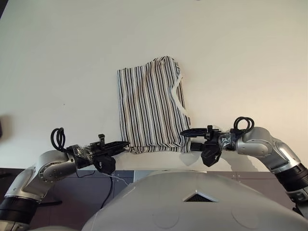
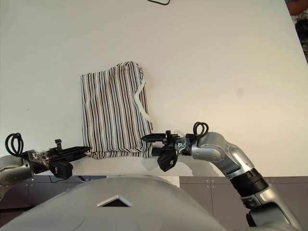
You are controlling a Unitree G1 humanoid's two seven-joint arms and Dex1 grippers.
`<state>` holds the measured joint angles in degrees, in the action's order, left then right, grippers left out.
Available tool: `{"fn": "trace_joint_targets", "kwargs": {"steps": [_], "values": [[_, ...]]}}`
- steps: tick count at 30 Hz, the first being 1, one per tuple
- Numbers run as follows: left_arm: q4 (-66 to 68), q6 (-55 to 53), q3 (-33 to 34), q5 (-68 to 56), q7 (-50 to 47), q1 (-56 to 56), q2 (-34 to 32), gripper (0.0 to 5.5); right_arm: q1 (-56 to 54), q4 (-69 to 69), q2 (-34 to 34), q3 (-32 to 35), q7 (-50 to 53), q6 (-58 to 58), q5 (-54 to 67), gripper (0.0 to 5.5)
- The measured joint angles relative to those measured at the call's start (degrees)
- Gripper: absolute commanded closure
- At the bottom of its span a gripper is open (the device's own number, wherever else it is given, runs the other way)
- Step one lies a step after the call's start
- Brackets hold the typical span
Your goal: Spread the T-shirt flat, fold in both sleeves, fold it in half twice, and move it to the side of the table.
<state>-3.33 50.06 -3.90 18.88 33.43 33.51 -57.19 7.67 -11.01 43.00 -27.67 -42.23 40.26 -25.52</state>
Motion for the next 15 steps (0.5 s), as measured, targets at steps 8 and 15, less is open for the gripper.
{"fn": "trace_joint_targets", "kwargs": {"steps": [8, 15], "values": [[0.15, 0.21, -1.69, 0.06, -0.45, -2.89, 1.52, 5.38, -5.83, 4.95, -1.73, -2.96, -1.81, -1.24, 1.11, 3.9], [0.64, 0.18, -3.25, 2.69, -1.85, -5.52, 4.59, 5.38, -10.37, 10.56, -2.01, -4.24, -3.74, -1.3, 4.06, 5.27]]}}
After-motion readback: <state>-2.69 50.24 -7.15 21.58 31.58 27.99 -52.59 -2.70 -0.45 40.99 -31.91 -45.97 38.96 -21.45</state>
